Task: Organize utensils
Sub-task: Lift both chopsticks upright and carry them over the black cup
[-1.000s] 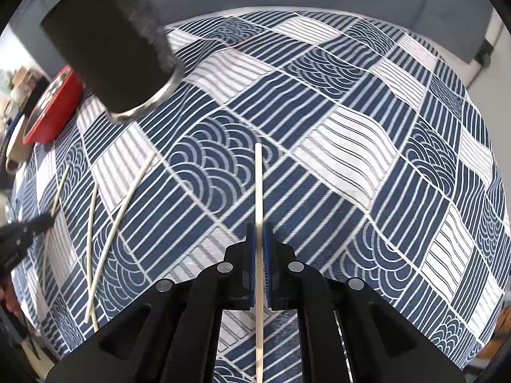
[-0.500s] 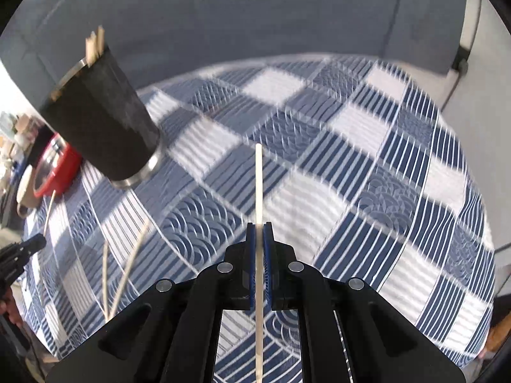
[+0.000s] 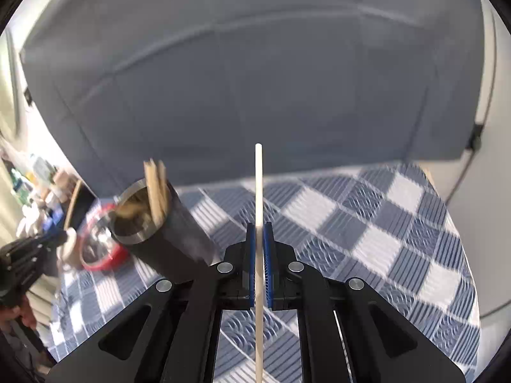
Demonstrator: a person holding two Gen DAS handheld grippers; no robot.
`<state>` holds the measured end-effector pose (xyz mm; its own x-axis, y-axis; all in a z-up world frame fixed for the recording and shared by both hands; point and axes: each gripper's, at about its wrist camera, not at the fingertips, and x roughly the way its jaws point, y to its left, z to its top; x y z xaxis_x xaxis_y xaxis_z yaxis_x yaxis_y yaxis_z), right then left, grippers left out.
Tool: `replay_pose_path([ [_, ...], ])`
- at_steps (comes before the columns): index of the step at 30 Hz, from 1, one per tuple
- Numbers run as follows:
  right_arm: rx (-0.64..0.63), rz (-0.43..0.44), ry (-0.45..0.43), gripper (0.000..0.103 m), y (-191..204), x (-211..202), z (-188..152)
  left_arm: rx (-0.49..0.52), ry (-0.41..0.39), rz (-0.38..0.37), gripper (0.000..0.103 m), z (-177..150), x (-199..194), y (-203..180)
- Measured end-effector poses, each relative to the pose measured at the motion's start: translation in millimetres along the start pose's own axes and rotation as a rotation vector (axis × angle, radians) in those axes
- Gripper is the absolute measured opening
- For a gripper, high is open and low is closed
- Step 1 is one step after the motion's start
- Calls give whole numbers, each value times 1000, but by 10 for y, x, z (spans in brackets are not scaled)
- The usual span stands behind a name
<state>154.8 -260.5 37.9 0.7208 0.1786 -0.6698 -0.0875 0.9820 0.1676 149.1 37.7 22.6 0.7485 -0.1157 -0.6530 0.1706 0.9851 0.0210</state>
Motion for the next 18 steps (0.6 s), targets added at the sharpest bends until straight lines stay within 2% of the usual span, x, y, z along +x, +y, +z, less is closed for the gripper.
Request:
replay_pose_path([
  [7,-48,85,-56,5,306,30,421,5,-70,-33,5,394,51,-178],
  [12,-64,127,-76,5,495,126,589,33,-91,-40,5,582,143,-274],
  [18,-61,194,-104,5,666,285,757,10,-131,-54,5,811,258,-282],
])
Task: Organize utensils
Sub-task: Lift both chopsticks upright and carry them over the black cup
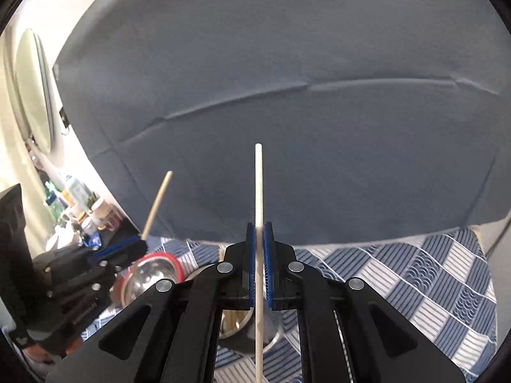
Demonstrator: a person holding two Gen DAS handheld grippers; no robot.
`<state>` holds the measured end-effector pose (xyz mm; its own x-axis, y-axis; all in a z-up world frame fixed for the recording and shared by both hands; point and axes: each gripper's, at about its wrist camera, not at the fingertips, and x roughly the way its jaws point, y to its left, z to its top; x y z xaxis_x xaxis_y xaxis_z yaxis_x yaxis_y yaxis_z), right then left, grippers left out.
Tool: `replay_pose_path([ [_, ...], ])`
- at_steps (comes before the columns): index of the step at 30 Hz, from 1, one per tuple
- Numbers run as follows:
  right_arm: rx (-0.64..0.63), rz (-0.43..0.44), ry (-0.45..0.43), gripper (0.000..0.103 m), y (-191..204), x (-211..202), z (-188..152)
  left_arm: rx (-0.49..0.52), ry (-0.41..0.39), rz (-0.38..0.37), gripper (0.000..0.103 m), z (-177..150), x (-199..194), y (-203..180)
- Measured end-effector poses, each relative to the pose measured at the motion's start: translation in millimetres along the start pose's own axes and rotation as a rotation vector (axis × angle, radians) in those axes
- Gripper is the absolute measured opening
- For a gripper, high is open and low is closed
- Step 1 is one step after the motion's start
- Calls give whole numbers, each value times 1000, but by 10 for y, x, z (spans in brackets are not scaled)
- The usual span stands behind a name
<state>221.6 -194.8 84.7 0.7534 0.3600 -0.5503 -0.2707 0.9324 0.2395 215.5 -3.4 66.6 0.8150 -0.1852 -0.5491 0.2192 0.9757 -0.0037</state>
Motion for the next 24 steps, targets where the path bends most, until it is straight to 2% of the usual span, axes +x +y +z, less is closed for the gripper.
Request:
replay_pose_path([
  [12,86,150,-124,5,-5,319,108,-100,-95,-101,5,76,253,145],
  [16,99,184,-157,5,12,451,70,-174,-149,-158,5,-8,297,242],
  [24,82,208,-192,5,28,643,-187,-242,-283,-199,5,-280,371,296],
])
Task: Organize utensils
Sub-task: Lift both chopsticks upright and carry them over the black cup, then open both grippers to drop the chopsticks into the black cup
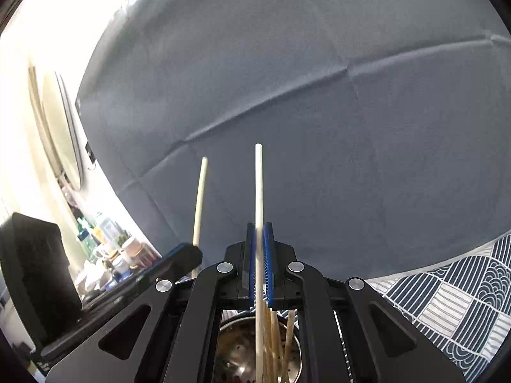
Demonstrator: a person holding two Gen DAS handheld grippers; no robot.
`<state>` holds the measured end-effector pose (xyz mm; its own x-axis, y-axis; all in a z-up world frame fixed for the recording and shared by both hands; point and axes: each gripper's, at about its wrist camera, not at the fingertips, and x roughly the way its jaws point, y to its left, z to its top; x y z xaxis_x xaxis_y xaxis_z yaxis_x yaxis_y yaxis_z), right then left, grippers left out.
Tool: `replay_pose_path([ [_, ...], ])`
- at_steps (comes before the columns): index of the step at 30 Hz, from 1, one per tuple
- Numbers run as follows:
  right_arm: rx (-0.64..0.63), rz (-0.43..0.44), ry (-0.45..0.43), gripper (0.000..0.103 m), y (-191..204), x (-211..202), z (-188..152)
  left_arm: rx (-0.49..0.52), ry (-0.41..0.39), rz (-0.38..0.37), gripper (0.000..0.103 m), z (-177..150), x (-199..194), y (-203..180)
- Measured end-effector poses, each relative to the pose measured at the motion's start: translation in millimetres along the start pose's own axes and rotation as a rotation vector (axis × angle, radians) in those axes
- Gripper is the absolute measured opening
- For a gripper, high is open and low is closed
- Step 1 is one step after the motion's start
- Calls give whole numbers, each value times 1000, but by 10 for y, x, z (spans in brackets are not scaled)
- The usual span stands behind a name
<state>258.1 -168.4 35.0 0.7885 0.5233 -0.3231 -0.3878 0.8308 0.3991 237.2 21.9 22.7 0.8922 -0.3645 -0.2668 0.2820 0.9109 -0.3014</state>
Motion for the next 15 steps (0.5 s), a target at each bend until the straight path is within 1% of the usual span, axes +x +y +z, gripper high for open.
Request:
replay_pose_path([
  [3,-18,8,-6,5,6,22,-114,-11,-35,-22,5,-104,5,10],
  [5,-32,6,-8,5,21,31,-201,-17,-37,-33,5,-157,15,20],
  [8,-48,4,-14,5,30,5,-305,-6,-38,-22,5,-266,18,16],
  [9,-55,0,-9,5,33,5,-354,4,-40,-6,5,-319,10,7],
  [12,-72,-15,0,5,48,1,-468,46,-10,-11,5,-449,13,-38],
  [15,-69,-16,-2,5,57,-31,-568,47,12,-14,5,-530,1,-45],
])
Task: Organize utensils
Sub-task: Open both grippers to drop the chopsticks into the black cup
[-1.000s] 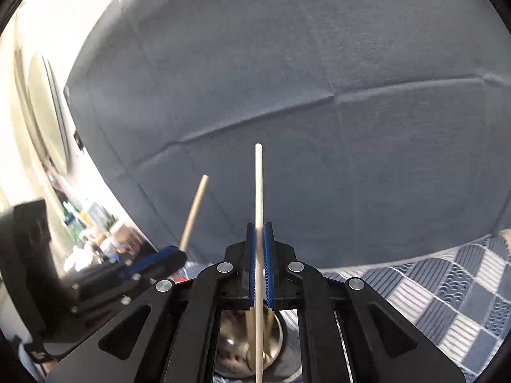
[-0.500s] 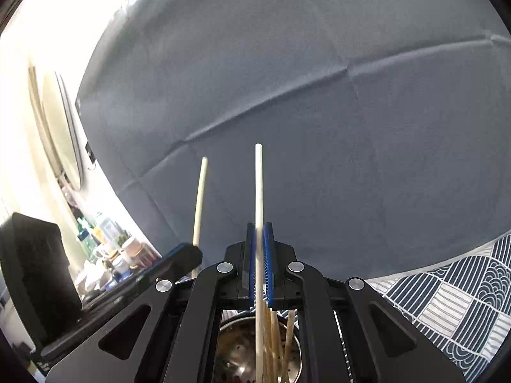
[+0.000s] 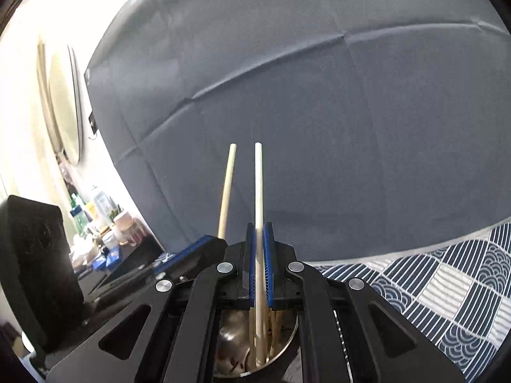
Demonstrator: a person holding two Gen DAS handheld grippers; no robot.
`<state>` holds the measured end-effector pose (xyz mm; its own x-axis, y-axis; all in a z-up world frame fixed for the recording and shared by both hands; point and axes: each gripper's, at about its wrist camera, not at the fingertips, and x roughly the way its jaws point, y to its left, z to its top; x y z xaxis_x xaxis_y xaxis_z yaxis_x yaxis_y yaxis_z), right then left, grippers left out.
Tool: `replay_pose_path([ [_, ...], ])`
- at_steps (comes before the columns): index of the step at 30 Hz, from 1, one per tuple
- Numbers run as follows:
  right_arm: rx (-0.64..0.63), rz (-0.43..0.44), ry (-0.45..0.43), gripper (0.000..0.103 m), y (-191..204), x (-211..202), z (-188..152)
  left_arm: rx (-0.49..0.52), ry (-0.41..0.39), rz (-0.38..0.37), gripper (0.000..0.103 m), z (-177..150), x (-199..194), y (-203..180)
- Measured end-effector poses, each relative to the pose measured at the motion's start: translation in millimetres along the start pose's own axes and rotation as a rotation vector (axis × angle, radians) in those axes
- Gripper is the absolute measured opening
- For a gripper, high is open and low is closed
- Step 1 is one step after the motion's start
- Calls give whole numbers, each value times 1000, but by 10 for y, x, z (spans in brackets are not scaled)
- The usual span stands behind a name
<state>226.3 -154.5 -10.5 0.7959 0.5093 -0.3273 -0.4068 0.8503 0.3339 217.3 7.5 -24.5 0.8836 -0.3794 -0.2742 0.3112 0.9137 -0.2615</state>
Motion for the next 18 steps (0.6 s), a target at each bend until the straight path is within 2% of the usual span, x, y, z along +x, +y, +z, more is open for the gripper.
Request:
replay_pose_path([
  [10,-43,-38,-58,5,8,-254,-66,24,7,16,5,-75,-66,-51],
  [18,-38,-34,-75,5,9,-189,-57,32,-2,40,5,-105,-214,-8],
])
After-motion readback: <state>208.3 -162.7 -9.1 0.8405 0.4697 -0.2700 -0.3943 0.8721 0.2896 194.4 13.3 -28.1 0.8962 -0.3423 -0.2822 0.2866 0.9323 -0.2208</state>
